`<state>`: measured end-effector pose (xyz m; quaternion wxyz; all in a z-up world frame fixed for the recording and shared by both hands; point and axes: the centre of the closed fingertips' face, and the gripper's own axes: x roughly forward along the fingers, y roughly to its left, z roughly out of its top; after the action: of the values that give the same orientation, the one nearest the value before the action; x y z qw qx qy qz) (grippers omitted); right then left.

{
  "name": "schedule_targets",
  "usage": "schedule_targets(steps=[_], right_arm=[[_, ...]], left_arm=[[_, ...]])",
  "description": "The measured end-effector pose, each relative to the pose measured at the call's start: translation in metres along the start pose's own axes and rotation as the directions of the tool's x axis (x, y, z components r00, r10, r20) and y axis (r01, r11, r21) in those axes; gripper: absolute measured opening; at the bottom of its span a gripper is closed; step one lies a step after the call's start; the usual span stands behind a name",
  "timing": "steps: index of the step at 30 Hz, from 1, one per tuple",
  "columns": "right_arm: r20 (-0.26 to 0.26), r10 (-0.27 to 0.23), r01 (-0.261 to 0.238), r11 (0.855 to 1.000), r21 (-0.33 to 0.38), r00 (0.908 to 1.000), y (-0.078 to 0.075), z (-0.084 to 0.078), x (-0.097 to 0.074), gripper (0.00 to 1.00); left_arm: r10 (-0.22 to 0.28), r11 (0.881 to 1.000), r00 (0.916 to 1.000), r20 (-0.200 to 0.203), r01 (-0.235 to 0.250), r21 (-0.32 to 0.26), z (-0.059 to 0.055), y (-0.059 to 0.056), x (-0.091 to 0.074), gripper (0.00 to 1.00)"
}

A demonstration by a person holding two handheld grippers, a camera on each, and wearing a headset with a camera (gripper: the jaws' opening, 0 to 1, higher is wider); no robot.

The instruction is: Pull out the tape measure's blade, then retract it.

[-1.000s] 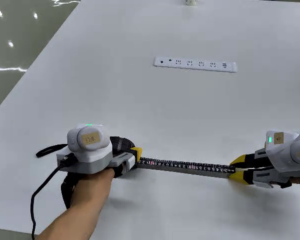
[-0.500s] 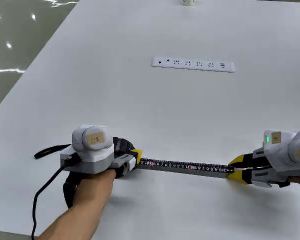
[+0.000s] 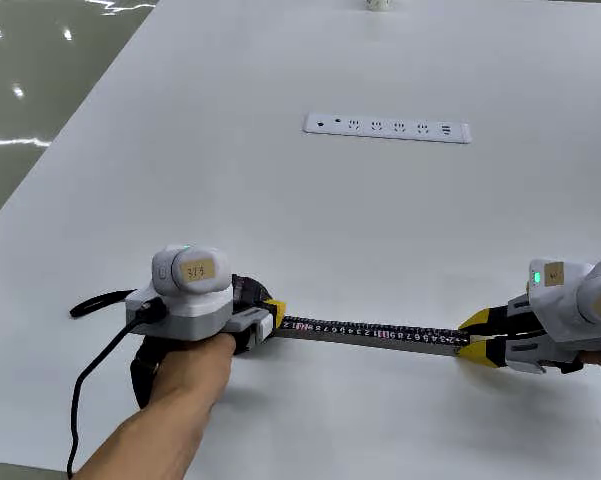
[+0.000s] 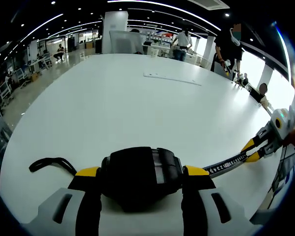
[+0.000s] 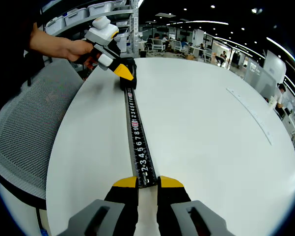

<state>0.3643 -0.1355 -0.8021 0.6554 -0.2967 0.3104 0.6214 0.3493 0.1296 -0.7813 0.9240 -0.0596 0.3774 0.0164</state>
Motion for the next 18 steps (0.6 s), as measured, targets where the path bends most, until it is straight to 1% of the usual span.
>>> schedule_targets(steps=[13,18], right_arm=[[-0.003,0.003,-0.003,1.000,-0.006,1.0000,0.0000,-0.0003,-0.0004,0.10],[-0.005,0.005,-0.005,1.000,-0.009,1.0000,-0.0007,-0.0007,0.0000,0.10]], left_arm=[[0.006,1.000,0.9998,-0.021,-0.006,0.014,-0.0009,0.0003,-0.0001,0.58],[0.003,1.000,0.9998,-0.019,-0.003,0.017,-0.0007,0.0004,-0.0009,0.57]])
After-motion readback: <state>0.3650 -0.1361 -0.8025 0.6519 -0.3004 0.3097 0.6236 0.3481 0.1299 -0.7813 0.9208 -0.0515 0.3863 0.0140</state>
